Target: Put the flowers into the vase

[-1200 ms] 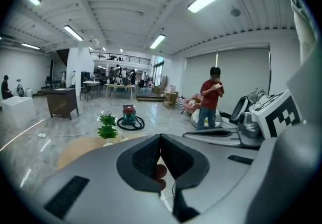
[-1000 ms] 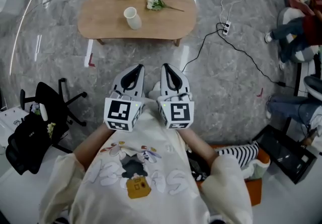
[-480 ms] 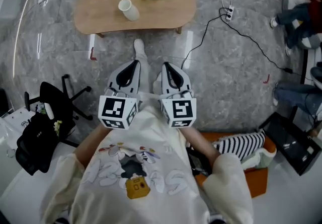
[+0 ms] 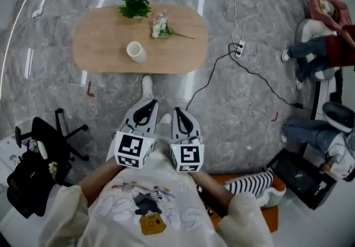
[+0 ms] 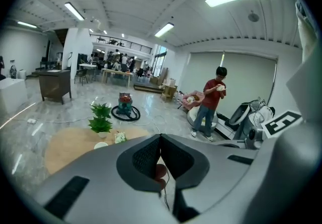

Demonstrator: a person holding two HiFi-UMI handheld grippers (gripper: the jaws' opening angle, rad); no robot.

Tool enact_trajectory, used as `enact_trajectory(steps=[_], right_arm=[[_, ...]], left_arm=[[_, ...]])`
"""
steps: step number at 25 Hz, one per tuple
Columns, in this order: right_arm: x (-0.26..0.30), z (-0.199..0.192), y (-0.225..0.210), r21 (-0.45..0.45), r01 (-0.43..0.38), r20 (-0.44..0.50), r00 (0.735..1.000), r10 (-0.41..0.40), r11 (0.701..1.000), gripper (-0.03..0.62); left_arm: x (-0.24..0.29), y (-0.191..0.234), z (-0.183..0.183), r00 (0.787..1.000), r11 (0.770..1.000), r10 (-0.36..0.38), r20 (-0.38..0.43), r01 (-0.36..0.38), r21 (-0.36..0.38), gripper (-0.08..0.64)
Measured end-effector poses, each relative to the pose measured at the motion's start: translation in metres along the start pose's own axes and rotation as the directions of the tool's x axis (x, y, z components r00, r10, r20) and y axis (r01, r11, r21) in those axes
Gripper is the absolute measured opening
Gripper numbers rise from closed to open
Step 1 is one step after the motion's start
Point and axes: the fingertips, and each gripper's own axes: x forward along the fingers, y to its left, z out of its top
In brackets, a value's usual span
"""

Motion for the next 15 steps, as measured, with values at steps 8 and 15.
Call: enact_trajectory(steps=[8, 15], right_arm=[[0.097, 0.062, 0.013, -0.085, -0.036, 0.0, 0.999, 0.036, 0.996, 0.003], [0.153, 0.091, 0.008, -0.202, -0.114, -0.065, 0.993, 0.103, 0.973, 0.003]], left_arm=[[0.044, 0.083, 0.072, 0.998, 0.999, -0.038, 0.04, 0.037, 0.023, 0.008], [0.079, 0.131, 0.096, 0.993, 0.993, -0.11, 0.035, 0.108, 0.053, 0.008]])
